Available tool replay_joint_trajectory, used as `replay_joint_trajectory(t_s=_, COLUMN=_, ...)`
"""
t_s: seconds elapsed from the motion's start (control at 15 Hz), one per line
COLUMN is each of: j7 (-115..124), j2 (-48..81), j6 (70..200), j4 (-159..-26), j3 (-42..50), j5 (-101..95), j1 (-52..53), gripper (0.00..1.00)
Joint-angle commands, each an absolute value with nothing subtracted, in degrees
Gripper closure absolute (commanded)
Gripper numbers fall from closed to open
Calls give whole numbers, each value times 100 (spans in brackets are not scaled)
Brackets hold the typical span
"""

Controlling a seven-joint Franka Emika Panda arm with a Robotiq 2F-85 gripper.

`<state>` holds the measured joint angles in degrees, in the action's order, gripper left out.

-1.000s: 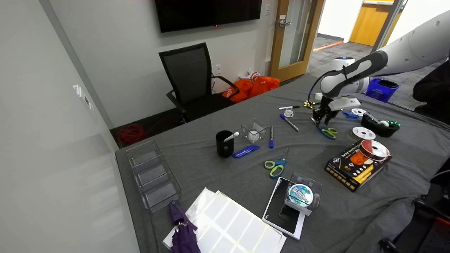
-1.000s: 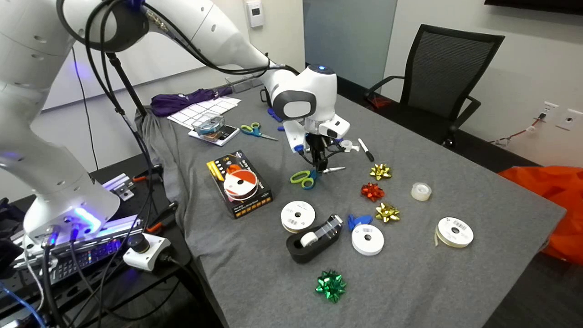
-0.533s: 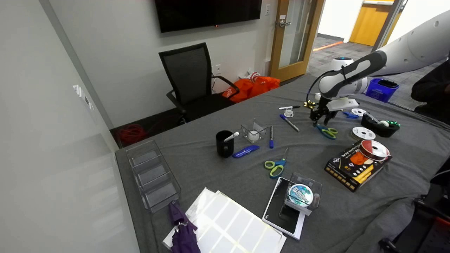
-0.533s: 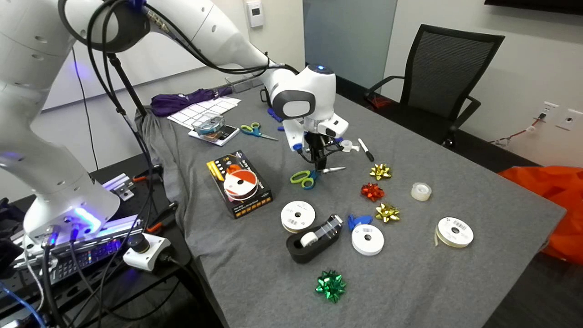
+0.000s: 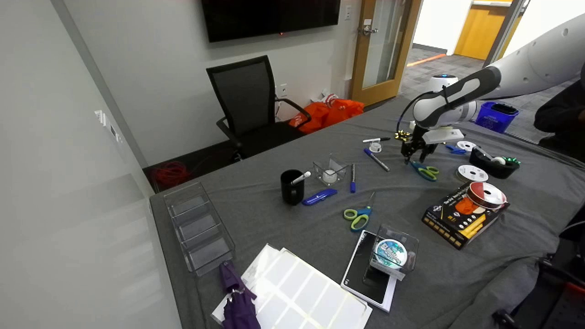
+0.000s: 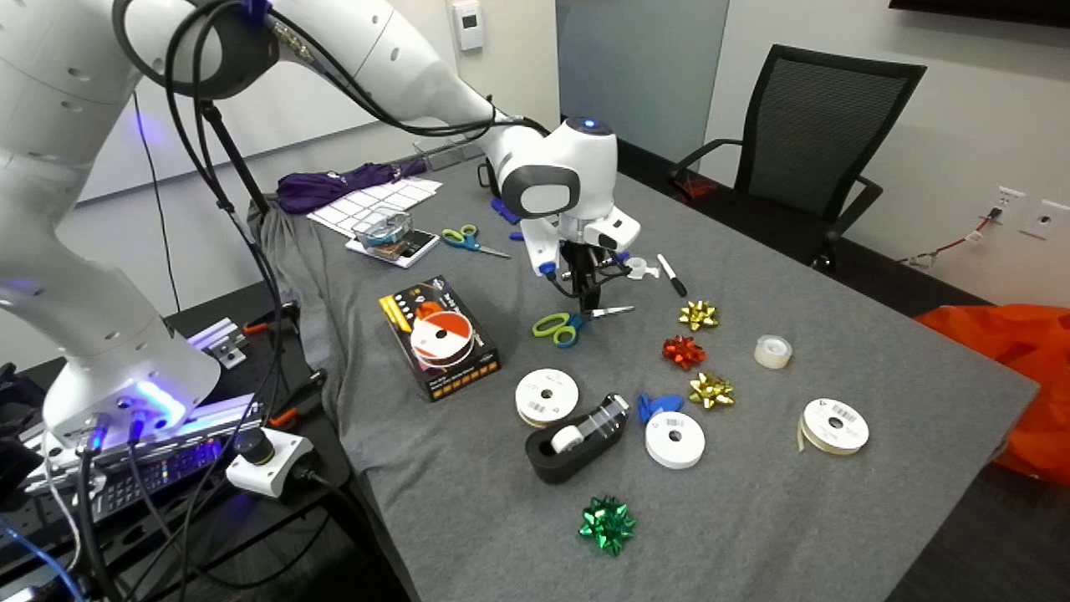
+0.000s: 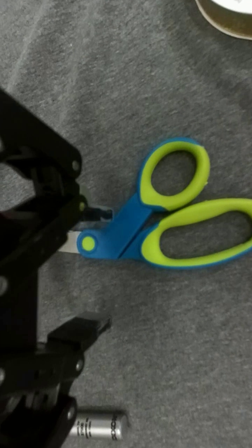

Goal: Pick up one pair of scissors, then place them in the clear object

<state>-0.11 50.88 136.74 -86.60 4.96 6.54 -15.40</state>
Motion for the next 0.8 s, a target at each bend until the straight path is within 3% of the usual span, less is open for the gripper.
replay_joint_trajectory(t_s=0.0, j7=-18, j2=5267, j6=13659, j4=-8410, j3=523, j5=679, j1=-1573, gripper=20)
replay_joint_trajectory(t_s=0.2, j7=0, j2=5341, j6=13680, j4=-8351, j3=546, j5=667, j1=-1565, gripper=27)
replay_joint_trajectory(t_s=0.33, j7=-8, j2=5378, j6=13676, j4=-8323, j3=540, j5=672, j1=-1570, gripper=51)
replay_joint_trajectory(t_s=0.4, j7=3, j2=5389, j6=13665, j4=-8315, j3=543, j5=673, j1=-1567, gripper=54)
replay_joint_trajectory(t_s=0.73, j7=14, j2=5409, j6=13615, j4=-8288, j3=541, j5=679, j1=-1569, gripper=91)
